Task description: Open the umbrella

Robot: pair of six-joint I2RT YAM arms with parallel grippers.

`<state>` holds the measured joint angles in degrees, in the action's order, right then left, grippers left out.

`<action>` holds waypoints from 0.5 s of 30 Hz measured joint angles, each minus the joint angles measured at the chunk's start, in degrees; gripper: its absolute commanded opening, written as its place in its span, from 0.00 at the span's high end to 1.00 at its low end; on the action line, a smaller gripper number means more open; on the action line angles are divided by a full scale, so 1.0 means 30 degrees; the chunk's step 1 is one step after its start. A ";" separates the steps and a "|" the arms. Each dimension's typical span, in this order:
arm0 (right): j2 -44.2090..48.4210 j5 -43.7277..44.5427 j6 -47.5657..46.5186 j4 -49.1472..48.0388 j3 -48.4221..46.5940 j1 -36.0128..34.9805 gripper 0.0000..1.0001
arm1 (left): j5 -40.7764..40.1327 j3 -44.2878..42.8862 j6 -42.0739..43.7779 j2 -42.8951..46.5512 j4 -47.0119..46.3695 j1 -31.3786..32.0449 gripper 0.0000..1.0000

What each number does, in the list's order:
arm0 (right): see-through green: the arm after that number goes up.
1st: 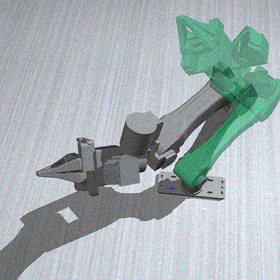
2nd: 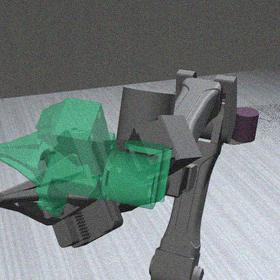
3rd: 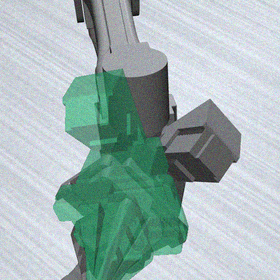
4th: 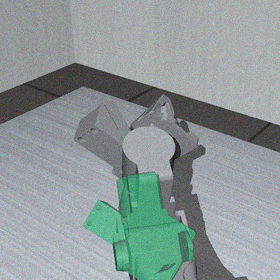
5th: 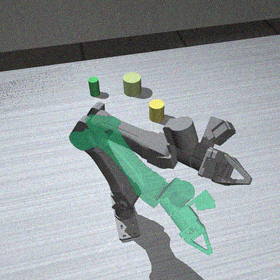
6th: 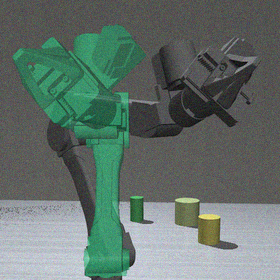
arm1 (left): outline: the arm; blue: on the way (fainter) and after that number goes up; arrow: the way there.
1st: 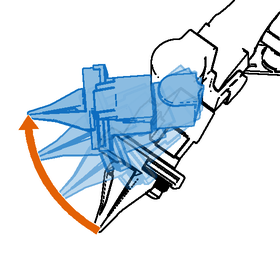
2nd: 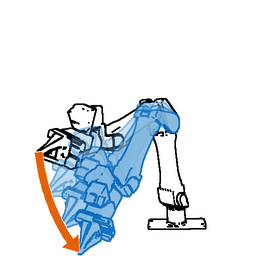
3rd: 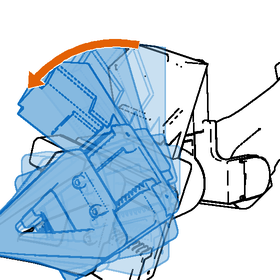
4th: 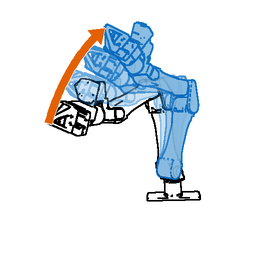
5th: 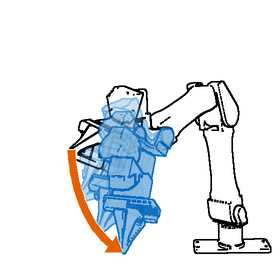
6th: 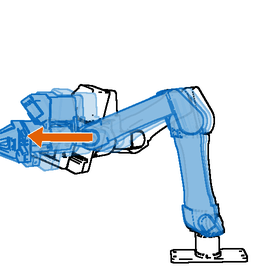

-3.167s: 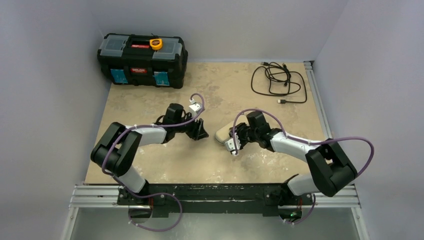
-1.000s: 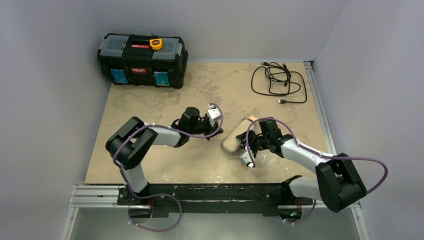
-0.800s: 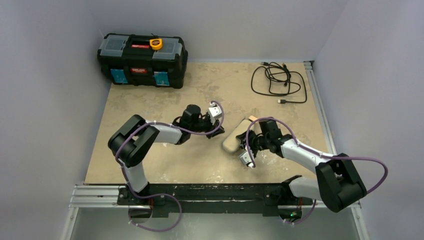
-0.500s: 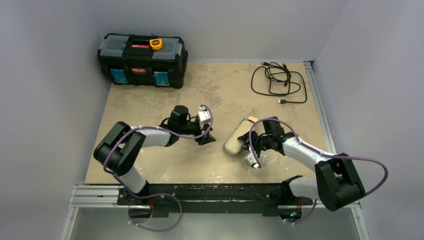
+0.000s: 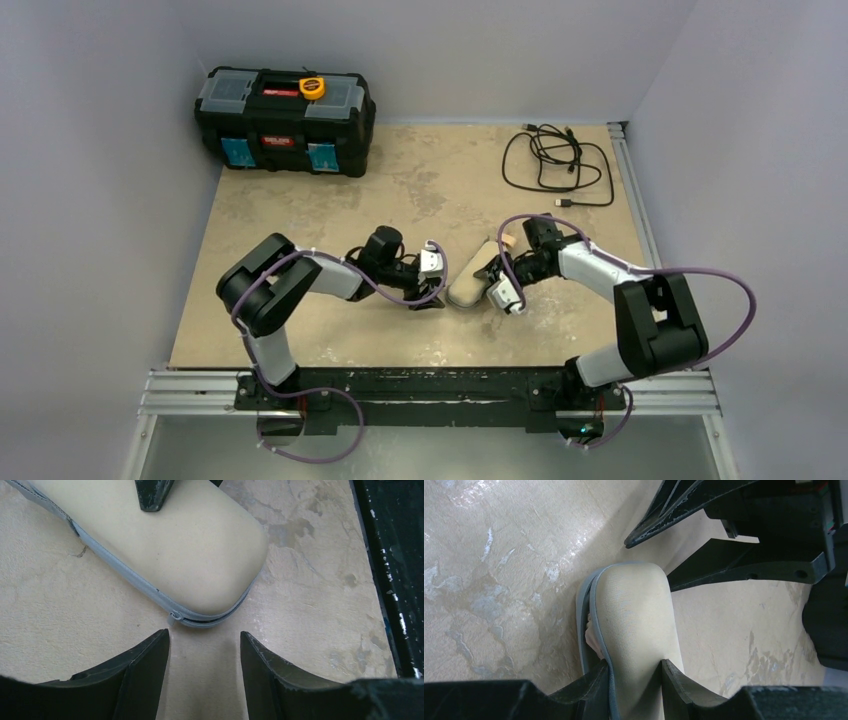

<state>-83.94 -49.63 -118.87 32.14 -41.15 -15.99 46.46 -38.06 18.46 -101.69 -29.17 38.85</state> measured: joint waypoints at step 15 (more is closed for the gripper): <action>0.3475 0.0823 0.0007 0.4721 0.0444 0.0109 0.21 | -0.0255 -0.0459 0.0328 -0.0831 -0.0408 0.0022 0.42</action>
<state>-73.52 -47.16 -118.85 46.30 -39.81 -15.66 45.69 -39.44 19.44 -104.18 -30.39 38.92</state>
